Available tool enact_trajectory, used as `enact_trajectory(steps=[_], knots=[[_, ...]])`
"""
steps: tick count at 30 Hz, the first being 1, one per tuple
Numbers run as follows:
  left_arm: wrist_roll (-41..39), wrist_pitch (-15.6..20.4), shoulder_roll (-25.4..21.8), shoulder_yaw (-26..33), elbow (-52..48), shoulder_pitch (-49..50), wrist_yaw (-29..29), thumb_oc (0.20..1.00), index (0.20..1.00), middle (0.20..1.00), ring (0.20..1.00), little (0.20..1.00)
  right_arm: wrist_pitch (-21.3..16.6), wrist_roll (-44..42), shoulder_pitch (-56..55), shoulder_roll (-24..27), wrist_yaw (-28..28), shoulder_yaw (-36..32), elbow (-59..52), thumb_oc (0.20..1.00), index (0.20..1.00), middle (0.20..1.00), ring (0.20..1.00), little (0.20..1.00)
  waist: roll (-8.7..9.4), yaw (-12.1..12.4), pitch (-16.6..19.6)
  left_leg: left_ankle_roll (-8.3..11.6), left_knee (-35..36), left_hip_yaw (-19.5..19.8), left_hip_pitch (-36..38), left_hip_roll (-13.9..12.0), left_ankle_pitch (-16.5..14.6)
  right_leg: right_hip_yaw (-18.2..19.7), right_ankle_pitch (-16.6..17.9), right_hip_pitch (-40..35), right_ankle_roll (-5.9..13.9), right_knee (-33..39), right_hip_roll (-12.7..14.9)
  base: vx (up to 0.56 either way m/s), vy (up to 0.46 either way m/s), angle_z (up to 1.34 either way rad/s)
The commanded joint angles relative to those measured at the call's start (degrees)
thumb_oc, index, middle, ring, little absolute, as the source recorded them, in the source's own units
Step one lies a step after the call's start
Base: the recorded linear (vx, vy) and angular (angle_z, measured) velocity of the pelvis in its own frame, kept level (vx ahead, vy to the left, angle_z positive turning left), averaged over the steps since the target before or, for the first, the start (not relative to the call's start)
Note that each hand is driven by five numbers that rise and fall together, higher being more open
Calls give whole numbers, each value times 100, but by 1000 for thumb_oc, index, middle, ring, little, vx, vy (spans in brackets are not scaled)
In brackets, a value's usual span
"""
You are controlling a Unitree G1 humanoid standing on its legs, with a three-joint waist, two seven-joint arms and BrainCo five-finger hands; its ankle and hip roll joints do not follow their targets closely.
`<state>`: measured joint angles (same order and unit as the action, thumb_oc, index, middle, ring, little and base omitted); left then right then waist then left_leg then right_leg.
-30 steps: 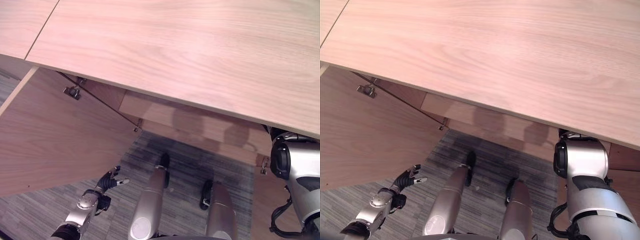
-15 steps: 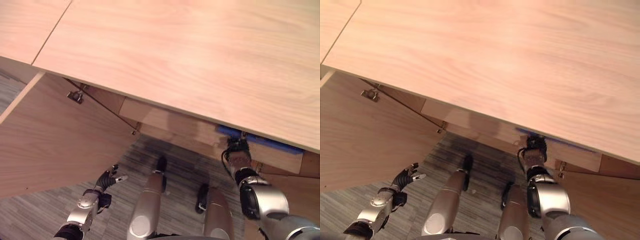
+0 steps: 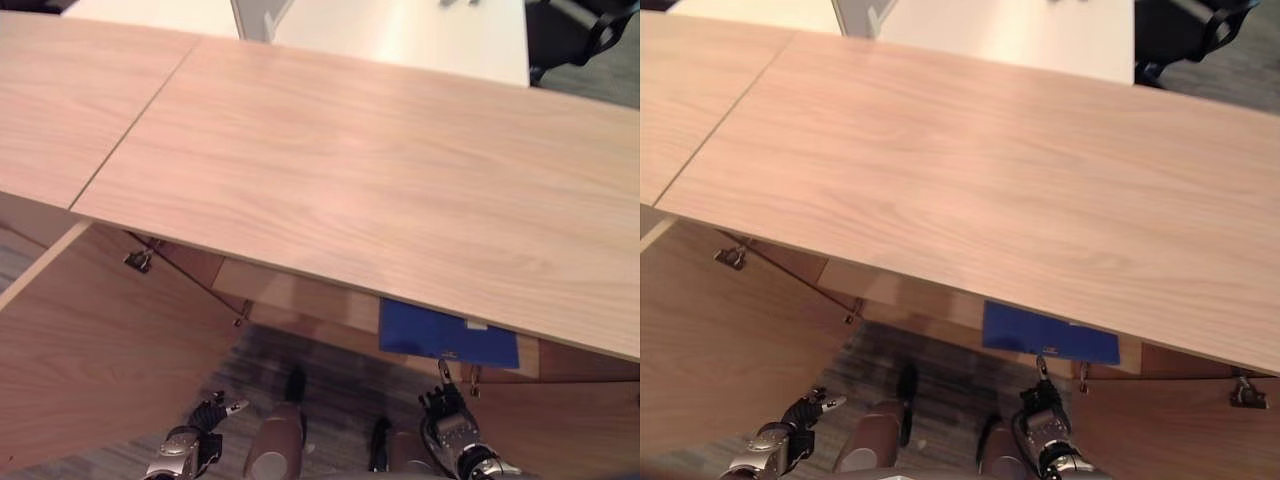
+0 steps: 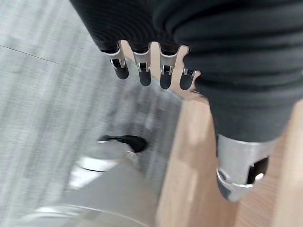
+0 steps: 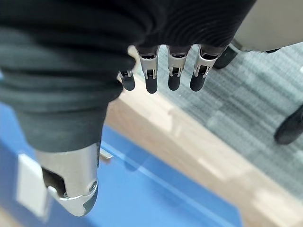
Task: Put the empty folder in the office cabinet
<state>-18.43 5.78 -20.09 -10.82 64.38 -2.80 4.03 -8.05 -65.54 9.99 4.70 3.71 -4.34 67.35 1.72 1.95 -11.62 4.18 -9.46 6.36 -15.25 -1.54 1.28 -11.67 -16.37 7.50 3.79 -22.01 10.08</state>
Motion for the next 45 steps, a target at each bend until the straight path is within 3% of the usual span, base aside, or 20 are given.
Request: enact_trajectory(steps=[1,8,21,22,23,24,36,45], knots=[[294,128,27,222,209,50,50,1000,1000,1000,1000,1000,106,355,-52,95,-335,-87,-293,1000,1000,1000,1000,1000,-305,42,22,298,367,217,930,-669,-641,103,608,161,502,249,177,101,22,-5],[669,129,96,361,556,288,91,1000,1000,1000,1000,1000,141,437,-181,246,-463,-197,-134,1000,1000,1000,1000,1000,-304,30,445,314,985,48,1583,-708,-556,101,795,-306,567,843,116,104,9,-8],[793,176,226,301,610,343,88,1000,1000,1000,1000,1000,73,380,-96,185,-501,-45,-145,1000,1000,1000,1000,1000,-334,122,718,302,1428,41,1818,-678,-374,-15,1022,-731,608,1496,93,62,-1,-1],[801,182,249,288,613,322,83,1000,1000,1000,1000,1000,102,394,-123,167,-501,-27,-98,875,875,875,875,875,-337,121,738,307,1446,52,1798,-664,-355,-49,1050,-759,617,1565,94,47,0,1],[788,191,277,283,619,304,75,1000,1000,1000,1000,1000,102,392,-143,144,-495,-14,-88,256,256,256,256,256,-339,130,756,316,1446,56,1760,-640,-343,-63,1074,-794,622,1648,94,45,-7,2],[784,193,291,275,619,306,65,1000,1000,1000,1000,1000,111,409,-175,129,-491,3,-86,200,200,200,200,200,-342,134,761,315,1446,66,1745,-629,-339,-77,1087,-809,621,1673,95,0,0,0],[597,219,465,64,542,8,-159,1000,1000,1000,1000,1000,42,328,-165,53,-296,74,-56,200,200,200,200,200,-368,133,721,310,1446,135,1679,-574,-358,-159,1087,-813,637,1674,154,13,2,5],[436,144,656,225,723,-196,-249,1000,1000,1000,1000,1000,144,663,-154,88,-306,179,112,200,200,200,200,200,-347,68,718,304,1446,79,1678,-578,-379,-148,1096,-787,640,1666,158,4,-1,2]])
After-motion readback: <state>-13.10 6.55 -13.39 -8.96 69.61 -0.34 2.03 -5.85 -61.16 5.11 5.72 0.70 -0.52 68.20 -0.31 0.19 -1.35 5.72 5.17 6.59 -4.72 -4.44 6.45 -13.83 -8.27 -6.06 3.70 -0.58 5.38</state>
